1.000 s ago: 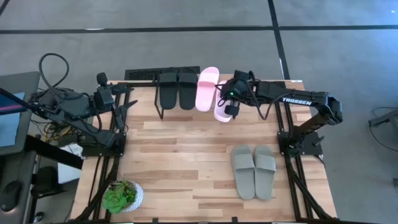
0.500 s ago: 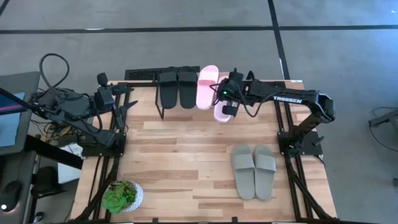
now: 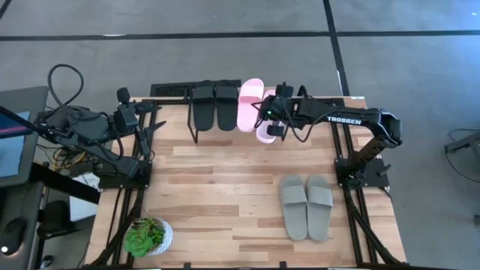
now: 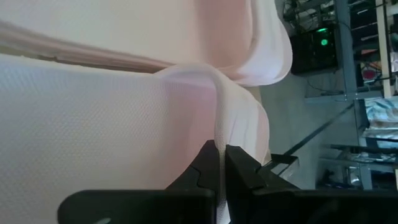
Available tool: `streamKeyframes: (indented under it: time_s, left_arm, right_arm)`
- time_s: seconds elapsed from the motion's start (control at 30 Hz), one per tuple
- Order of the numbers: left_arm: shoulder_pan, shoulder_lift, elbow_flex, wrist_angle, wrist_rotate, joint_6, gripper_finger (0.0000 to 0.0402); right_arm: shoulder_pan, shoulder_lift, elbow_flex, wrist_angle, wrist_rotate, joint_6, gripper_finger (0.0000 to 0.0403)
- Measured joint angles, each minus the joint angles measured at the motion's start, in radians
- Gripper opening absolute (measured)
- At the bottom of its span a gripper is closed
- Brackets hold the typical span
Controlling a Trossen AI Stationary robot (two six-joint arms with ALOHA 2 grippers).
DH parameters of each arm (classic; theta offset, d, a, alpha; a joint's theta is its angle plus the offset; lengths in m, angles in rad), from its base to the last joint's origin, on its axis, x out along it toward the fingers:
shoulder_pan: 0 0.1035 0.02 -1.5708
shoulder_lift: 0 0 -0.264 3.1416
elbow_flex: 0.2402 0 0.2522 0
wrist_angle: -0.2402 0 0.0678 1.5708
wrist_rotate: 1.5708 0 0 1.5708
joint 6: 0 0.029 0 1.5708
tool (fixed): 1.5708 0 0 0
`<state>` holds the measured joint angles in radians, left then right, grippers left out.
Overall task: Pick and place slides into the shelf
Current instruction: Put the pink slide on the shelf
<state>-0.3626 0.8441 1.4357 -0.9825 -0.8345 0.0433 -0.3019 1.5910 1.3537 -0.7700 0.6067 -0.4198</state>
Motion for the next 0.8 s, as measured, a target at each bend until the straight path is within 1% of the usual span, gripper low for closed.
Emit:
streamKeyframes:
  time_s: [0.47, 0.63, 0.8]
  left_arm:
    - [0.000, 0.000, 0.000, 0.003, 0.000, -0.001, 0.0192]
    - [0.000, 0.000, 0.000, 0.003, 0.000, -0.002, 0.0192]
    - [0.000, 0.000, 0.000, 0.003, 0.000, -0.002, 0.0192]
  right_arm:
    - [-0.018, 0.000, 0.000, -0.013, -0.009, 0.019, 0.0000]
    - [-0.019, 0.000, 0.000, -0.050, -0.051, 0.018, 0.0000]
    - [-0.018, 0.000, 0.000, -0.058, -0.049, -0.012, 0.0000]
